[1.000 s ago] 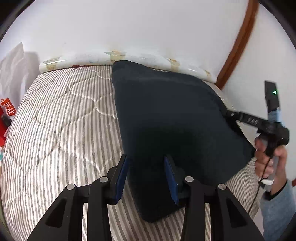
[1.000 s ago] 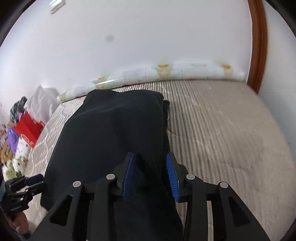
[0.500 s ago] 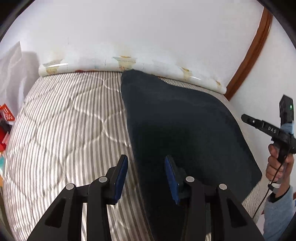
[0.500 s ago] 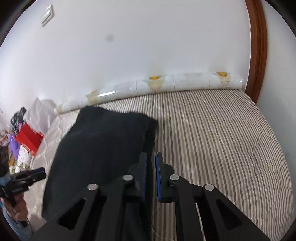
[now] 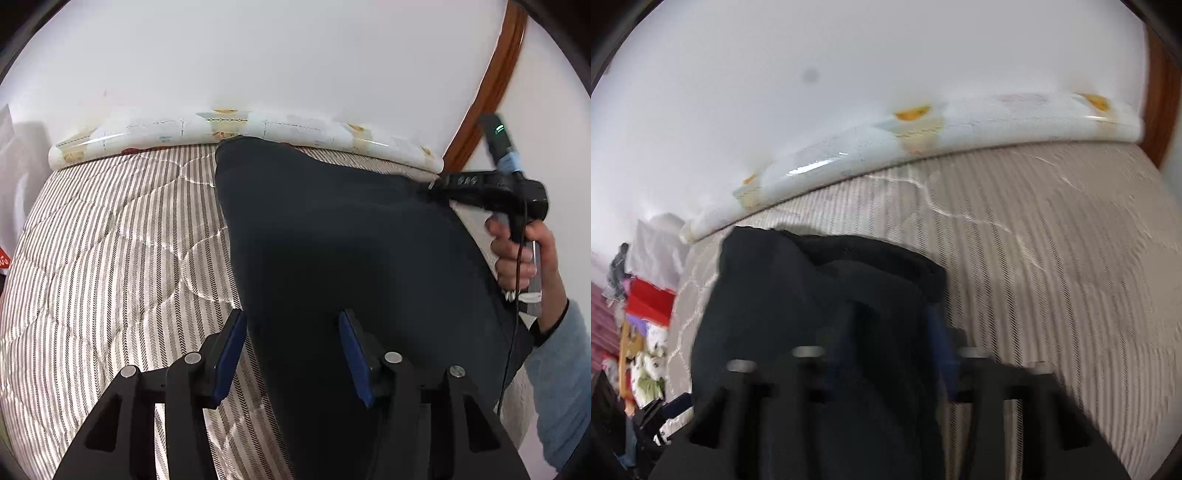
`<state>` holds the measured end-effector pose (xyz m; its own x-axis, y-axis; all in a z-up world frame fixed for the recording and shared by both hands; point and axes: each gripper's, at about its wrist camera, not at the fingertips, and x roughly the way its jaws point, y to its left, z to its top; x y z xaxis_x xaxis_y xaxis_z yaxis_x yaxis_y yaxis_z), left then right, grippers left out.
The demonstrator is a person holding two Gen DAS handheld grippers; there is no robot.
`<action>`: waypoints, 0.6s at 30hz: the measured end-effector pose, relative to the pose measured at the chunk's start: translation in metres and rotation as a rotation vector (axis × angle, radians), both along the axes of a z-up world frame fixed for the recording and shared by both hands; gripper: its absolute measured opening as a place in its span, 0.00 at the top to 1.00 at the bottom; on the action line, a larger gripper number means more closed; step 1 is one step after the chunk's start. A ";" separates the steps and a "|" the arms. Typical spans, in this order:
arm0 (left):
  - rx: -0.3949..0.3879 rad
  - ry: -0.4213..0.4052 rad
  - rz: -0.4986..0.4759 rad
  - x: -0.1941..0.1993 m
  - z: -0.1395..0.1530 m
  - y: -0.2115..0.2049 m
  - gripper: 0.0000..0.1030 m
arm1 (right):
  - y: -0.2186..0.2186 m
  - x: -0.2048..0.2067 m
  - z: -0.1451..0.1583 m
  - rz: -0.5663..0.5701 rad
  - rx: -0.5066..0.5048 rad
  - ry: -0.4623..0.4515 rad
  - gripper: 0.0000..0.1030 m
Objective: Fold small clothes
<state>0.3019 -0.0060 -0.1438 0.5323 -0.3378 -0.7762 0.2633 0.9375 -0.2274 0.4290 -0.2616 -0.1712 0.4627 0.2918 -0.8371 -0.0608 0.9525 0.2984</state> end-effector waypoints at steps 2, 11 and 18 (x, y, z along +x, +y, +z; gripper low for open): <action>0.000 -0.001 -0.005 0.000 -0.001 0.000 0.50 | 0.004 -0.010 0.019 0.019 -0.061 -0.143 0.91; -0.004 0.006 -0.001 -0.005 0.003 0.000 0.51 | -0.006 -0.007 0.026 -0.043 -0.127 -0.121 0.87; -0.039 0.013 0.015 -0.029 0.005 0.007 0.51 | -0.016 -0.080 0.049 0.005 -0.106 -0.153 0.50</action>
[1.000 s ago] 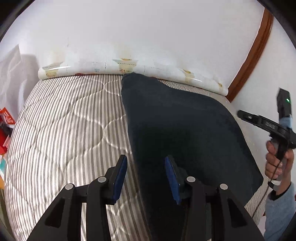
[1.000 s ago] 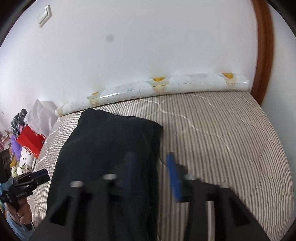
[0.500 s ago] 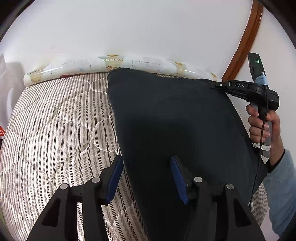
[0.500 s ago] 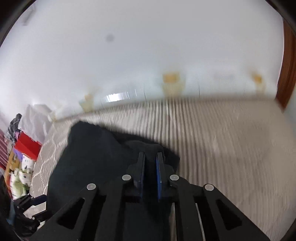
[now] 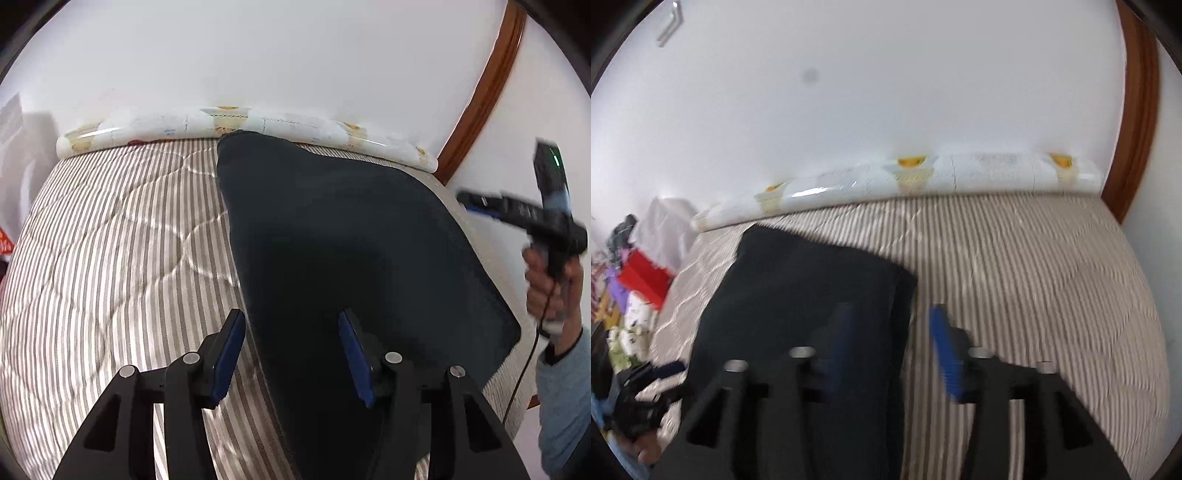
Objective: Fold small clothes
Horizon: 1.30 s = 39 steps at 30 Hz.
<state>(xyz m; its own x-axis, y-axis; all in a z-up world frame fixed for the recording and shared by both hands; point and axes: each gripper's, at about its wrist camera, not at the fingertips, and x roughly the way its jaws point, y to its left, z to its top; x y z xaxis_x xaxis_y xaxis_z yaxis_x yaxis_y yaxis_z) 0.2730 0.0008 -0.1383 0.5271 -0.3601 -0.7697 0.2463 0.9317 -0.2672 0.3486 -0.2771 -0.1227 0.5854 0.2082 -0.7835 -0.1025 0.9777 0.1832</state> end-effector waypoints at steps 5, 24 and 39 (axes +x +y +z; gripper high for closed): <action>-0.038 0.026 0.008 -0.022 -0.003 0.005 0.51 | -0.003 -0.047 -0.018 0.015 0.039 0.035 0.50; 0.042 -0.004 0.060 -0.058 0.005 -0.015 0.51 | -0.026 -0.098 -0.022 -0.067 0.178 -0.034 0.87; 0.058 0.002 0.098 -0.109 0.003 -0.005 0.51 | -0.033 -0.140 -0.039 -0.087 0.265 -0.045 0.96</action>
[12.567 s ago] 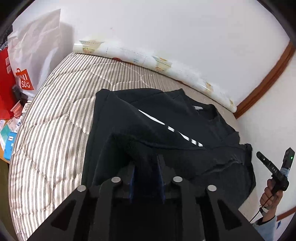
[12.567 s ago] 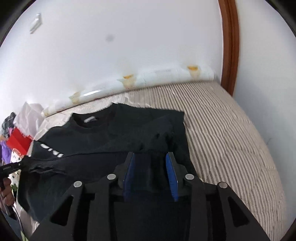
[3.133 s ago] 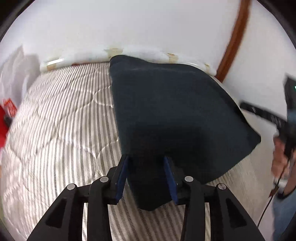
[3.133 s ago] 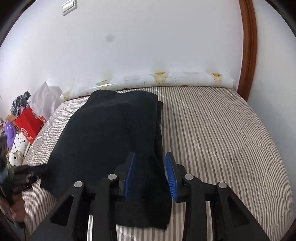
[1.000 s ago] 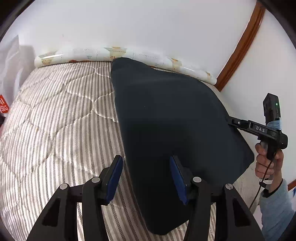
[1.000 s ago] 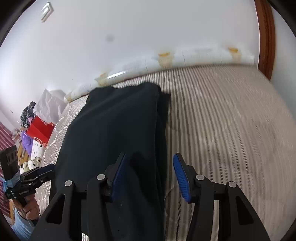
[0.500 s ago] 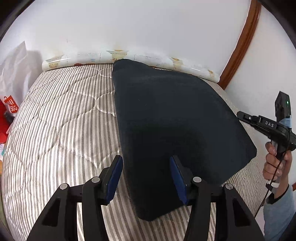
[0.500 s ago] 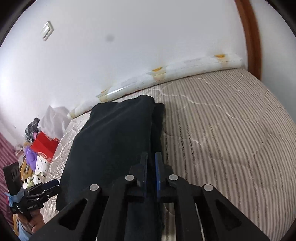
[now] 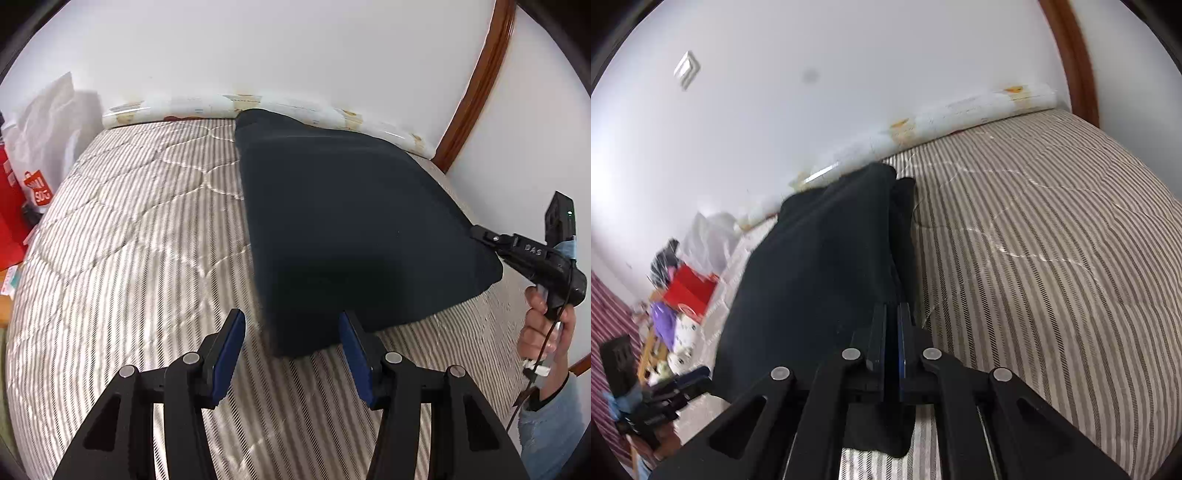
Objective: Fold small clothes
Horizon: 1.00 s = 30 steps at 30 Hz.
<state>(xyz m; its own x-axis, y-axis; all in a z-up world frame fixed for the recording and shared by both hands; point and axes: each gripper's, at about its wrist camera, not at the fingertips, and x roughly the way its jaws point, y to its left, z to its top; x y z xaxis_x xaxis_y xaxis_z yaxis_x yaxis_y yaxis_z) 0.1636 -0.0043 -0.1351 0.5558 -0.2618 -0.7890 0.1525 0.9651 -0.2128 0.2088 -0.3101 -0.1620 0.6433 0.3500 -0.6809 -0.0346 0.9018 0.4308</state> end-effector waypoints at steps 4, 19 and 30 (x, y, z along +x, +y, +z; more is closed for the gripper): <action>0.009 0.004 0.013 -0.011 -0.002 0.009 0.51 | -0.009 -0.015 0.009 -0.032 -0.013 -0.018 0.96; 0.058 0.022 -0.031 -0.008 -0.022 -0.018 0.57 | -0.010 -0.051 0.007 -0.085 -0.047 -0.009 0.67; 0.030 0.045 -0.016 -0.009 -0.022 -0.004 0.89 | 0.005 -0.054 0.004 -0.045 -0.069 -0.026 0.69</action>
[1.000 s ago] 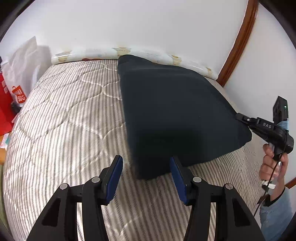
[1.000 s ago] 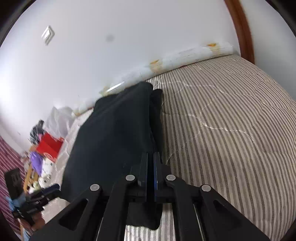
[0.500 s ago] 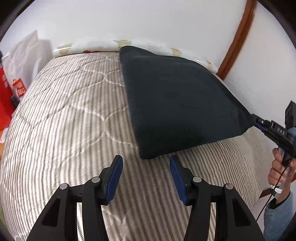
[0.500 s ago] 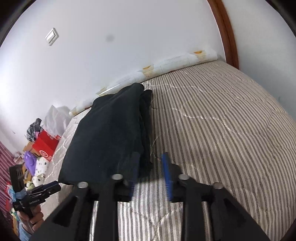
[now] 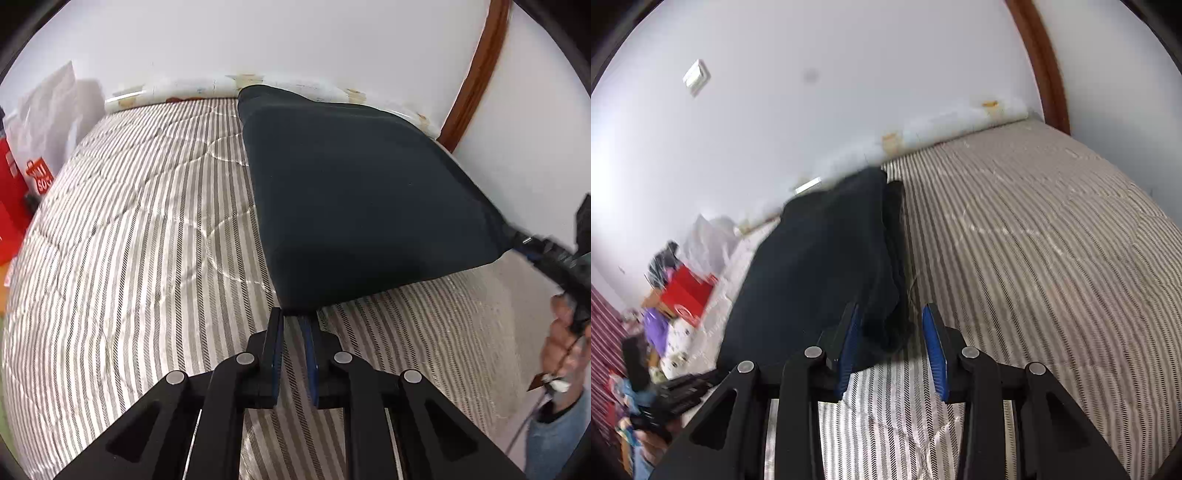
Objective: Fold small clothes
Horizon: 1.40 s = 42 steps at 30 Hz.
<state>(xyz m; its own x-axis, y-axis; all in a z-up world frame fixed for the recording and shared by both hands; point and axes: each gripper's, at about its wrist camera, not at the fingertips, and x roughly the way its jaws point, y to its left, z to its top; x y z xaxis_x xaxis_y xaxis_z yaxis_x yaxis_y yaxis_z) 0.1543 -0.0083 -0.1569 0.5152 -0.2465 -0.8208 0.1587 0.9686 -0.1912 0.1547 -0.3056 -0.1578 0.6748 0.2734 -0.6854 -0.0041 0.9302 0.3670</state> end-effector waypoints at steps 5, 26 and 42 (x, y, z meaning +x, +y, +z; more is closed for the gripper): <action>0.007 -0.004 -0.013 -0.008 0.013 0.000 0.89 | 0.017 0.009 -0.016 0.038 -0.148 0.060 0.91; 0.007 -0.165 0.079 -0.069 0.091 -0.018 0.50 | 0.049 -0.077 0.094 -0.057 -0.364 -0.065 0.54; 0.110 -0.287 0.141 -0.154 0.134 -0.022 0.17 | 0.065 -0.174 0.128 -0.135 -0.455 -0.090 0.06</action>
<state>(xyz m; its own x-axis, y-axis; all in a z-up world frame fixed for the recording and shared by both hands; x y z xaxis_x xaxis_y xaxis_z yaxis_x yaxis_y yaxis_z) 0.0001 -0.0300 -0.0227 0.7521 -0.0738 -0.6550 0.0535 0.9973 -0.0509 -0.0197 -0.2403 -0.0303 0.7458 -0.1348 -0.6524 0.1146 0.9907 -0.0736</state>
